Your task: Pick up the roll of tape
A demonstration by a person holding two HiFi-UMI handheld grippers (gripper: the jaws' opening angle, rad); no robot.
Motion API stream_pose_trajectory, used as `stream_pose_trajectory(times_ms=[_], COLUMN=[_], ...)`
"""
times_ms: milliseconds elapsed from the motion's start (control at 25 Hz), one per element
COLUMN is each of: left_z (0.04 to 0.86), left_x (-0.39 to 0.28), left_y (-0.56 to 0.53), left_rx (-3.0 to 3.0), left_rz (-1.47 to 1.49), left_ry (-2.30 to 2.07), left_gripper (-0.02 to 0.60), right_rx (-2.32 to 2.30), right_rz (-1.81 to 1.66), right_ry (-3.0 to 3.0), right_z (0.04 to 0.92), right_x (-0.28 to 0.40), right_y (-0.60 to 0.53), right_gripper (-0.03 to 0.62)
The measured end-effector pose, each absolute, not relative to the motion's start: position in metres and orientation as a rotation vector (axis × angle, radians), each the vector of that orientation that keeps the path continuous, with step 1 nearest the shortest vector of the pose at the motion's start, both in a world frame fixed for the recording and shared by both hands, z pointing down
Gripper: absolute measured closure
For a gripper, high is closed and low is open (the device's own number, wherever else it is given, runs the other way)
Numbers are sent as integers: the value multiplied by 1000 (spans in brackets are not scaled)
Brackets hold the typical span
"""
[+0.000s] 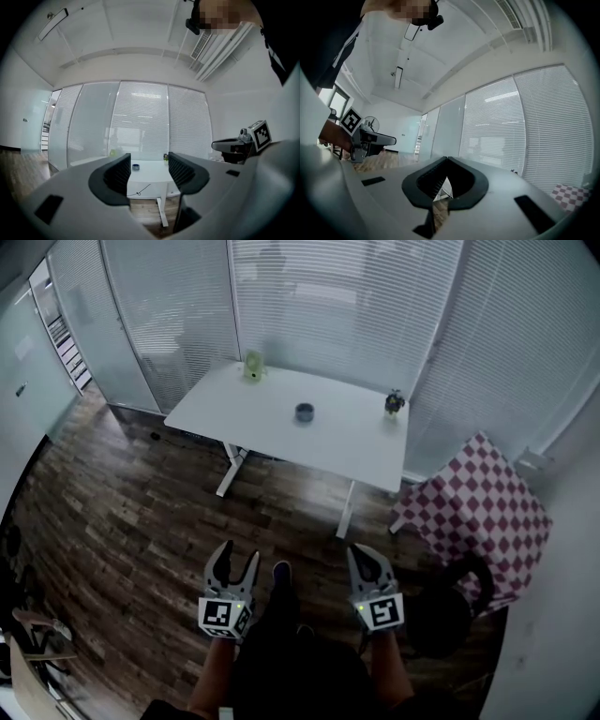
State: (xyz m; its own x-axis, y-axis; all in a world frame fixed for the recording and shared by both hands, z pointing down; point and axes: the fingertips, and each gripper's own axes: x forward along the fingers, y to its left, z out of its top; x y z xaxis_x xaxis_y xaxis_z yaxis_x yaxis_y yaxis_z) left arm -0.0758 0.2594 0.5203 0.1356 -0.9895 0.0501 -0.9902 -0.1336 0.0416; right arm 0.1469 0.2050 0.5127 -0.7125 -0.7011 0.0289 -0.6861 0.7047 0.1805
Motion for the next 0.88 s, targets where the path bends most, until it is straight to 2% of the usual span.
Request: stream_pose_trajectory(times_ms=[480,880], left_z=[522,530], left_x=[-82,-101], left_y=[197,127], left_rx=[2374,2392], left_rz=[62,88], left_ry=[-1960,-1901], left_gripper=[350,350], right_rx=[1143,1199], right_rz=[-296,-156], right_ry=[-2791,-2748], right_z=[518,535], right_x=[129,112], right_y=[153,81], right_gripper=[586,586])
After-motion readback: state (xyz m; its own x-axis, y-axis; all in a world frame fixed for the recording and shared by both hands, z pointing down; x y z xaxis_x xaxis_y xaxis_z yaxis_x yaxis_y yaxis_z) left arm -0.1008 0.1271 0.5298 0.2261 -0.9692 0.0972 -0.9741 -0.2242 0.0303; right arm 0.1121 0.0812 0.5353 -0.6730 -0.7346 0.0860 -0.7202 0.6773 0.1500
